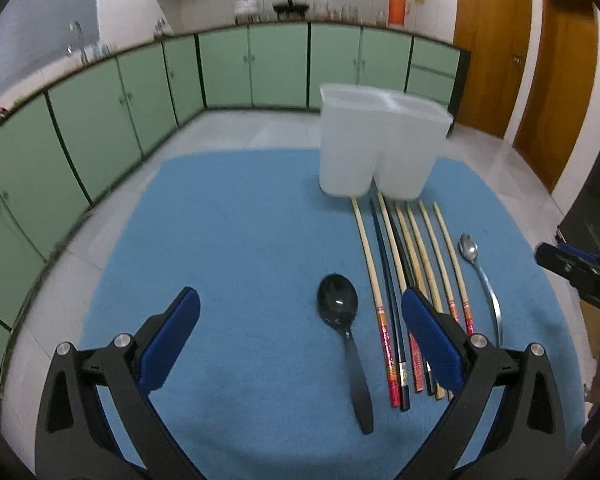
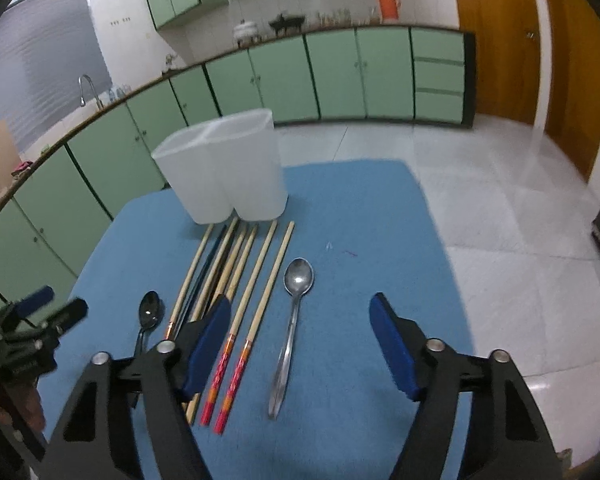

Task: Organize utensils
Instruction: 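Grasp the black spoon with the left tool while the right tool grasps the steel spoon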

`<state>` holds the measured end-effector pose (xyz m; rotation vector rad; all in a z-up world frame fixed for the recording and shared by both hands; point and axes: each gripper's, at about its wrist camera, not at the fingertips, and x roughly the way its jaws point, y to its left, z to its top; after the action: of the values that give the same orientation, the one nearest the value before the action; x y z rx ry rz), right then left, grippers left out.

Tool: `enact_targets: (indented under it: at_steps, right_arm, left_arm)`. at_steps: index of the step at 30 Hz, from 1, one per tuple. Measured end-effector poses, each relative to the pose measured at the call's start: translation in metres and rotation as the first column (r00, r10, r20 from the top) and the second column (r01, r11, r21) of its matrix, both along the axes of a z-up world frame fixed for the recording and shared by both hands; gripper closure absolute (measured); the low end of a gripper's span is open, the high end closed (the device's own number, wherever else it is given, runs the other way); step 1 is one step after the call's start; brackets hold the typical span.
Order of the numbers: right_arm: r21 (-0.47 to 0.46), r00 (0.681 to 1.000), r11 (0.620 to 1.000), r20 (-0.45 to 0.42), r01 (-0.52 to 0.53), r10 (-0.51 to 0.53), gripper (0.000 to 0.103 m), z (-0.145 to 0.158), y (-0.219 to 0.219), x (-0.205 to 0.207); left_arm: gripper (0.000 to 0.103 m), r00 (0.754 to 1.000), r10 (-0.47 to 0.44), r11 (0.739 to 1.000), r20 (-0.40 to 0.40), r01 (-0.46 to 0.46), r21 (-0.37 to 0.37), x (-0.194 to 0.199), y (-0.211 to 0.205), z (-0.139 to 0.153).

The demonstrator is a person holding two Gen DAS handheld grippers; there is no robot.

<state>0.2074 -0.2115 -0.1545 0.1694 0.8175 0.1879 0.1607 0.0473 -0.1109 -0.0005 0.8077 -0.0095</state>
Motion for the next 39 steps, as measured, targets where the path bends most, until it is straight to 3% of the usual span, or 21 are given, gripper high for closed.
enact_targets:
  at_steps: [3,5,9,15,18,22,28,35,39]
  right_arm:
    - [-0.014,0.999,1.0,-0.034,-0.02,0.019,0.043,-0.01,0.005,0.016]
    - [-0.022,0.999,0.999,-0.046,-0.025,0.023,0.043,-0.014,0.006,0.02]
    - [-0.024,0.997,0.999,-0.064,-0.031,0.03,0.043,-0.019,0.009,0.022]
    - [-0.03,0.995,0.999,-0.09,-0.044,0.041,0.048,-0.027,0.013,0.033]
    - [-0.028,0.994,0.999,-0.099,-0.047,0.044,0.05,-0.029,0.015,0.039]
    - [-0.032,0.993,0.998,-0.11,-0.051,0.047,0.052,-0.033,0.017,0.046]
    - [-0.036,0.99,0.998,-0.133,-0.059,0.054,0.057,-0.041,0.022,0.056]
    - [-0.055,0.988,0.996,-0.144,-0.07,0.061,0.062,-0.047,0.028,0.066]
    - [-0.07,0.988,0.995,-0.139,-0.073,0.063,0.075,-0.048,0.029,0.07]
  left_arm:
    - [0.01,0.999,-0.004,1.0,-0.053,0.004,-0.003,0.013,-0.008,-0.017]
    - [0.022,0.996,-0.008,1.0,-0.089,0.008,-0.003,0.021,-0.012,-0.028]
    - [0.024,0.989,-0.01,1.0,-0.15,0.008,-0.011,0.036,-0.016,-0.048]
    - [0.024,0.984,-0.011,1.0,-0.176,0.008,-0.015,0.044,-0.017,-0.059]
    - [0.037,0.98,-0.006,0.999,-0.2,-0.002,-0.04,0.049,-0.014,-0.066]
    - [0.043,0.983,-0.005,1.0,-0.184,0.0,-0.027,0.052,-0.015,-0.067]
    - [0.069,0.989,-0.022,1.0,-0.148,0.021,-0.012,0.062,-0.022,-0.065]
    - [0.069,0.991,-0.054,0.998,-0.125,0.051,-0.031,0.079,-0.024,-0.064]
    - [0.069,0.992,-0.066,0.997,-0.105,0.061,-0.043,0.085,-0.03,-0.062]
